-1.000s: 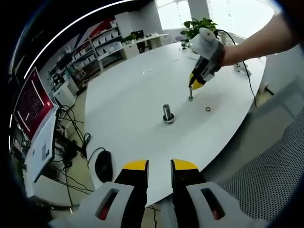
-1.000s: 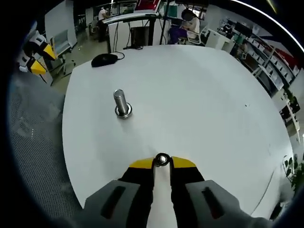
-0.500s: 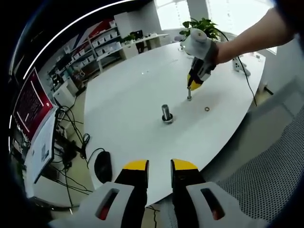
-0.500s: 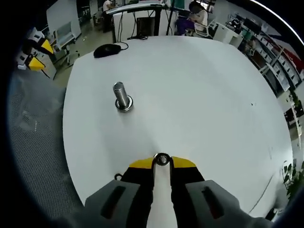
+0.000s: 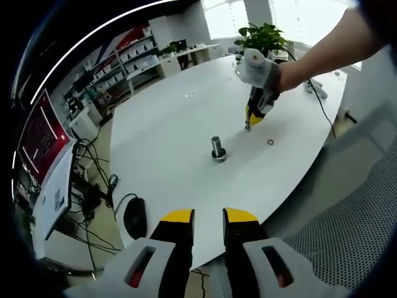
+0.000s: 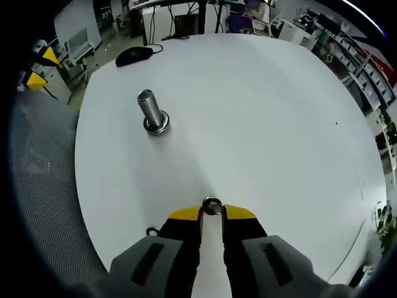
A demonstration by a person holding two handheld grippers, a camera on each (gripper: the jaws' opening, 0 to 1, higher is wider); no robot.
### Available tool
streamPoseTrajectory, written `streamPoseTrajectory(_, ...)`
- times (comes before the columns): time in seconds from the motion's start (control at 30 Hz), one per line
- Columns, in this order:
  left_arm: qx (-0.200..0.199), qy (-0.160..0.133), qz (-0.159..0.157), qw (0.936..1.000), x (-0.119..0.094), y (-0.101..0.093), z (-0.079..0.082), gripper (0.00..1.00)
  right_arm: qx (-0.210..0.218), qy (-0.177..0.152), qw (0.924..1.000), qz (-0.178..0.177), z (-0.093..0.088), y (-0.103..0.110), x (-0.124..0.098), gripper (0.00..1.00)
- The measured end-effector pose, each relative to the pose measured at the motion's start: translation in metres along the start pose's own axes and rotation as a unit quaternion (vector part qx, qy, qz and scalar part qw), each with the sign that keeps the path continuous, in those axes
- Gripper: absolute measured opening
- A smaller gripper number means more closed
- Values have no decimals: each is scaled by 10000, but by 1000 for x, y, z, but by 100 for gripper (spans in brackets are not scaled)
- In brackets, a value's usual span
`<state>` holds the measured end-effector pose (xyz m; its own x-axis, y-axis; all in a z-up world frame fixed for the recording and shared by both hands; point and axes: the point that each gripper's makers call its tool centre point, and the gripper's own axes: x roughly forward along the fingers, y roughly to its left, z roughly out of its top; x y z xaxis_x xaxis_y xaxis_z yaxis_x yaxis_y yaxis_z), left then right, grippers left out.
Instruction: Place the washer onto the threaded stud by aligning its center hole with the stud, sliding it down to the base, and recovering from edge contact or off-axis alignment until the washer reaches the visible bottom stop.
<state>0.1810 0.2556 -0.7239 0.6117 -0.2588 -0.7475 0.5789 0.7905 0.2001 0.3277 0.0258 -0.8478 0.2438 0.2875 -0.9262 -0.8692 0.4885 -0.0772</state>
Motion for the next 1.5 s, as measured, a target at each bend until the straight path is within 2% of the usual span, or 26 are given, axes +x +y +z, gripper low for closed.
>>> streamPoseTrajectory(0.07, -13, -7, 0, 10000, 0, 0, 0, 16, -1, 17, 10000, 5, -1, 2, 0, 14)
streamPoseTrajectory(0.13, -6, 5, -2, 10000, 0, 0, 0, 16, -71, 115, 9999, 63, -7, 4, 2, 4)
streamPoseTrajectory(0.2, 3, 26, -8, 10000, 1, 0, -1, 16, -32, 155, 9998, 117, -12, 6, 5, 4)
streamPoseTrajectory(0.3, 7, 20, -20, 10000, 1, 0, -1, 16, 57, 215, 9996, 143, -16, 7, 7, 6)
streamPoseTrajectory(0.57, 19, 62, -34, 10000, 2, 0, -2, 16, 146, 82, 9997, 172, -15, 12, 7, 9)
streamPoseTrajectory(1.13, 35, 68, -6, 10000, 2, 0, -2, 16, 409, -142, 9991, 43, -34, 6, -14, 15)
streamPoseTrajectory(1.23, 46, 66, 7, 10000, 1, 0, -2, 16, 361, -239, 9990, 50, -36, 10, -17, 20)
streamPoseTrajectory(1.43, 57, 78, -22, 10000, 1, -3, -3, 16, 370, -243, 9990, 111, -41, 20, -20, 21)
streamPoseTrajectory(1.5, 210, 126, -72, 9997, 3, -6, -4, 16, 356, -260, 9990, 123, -41, 24, -20, 21)
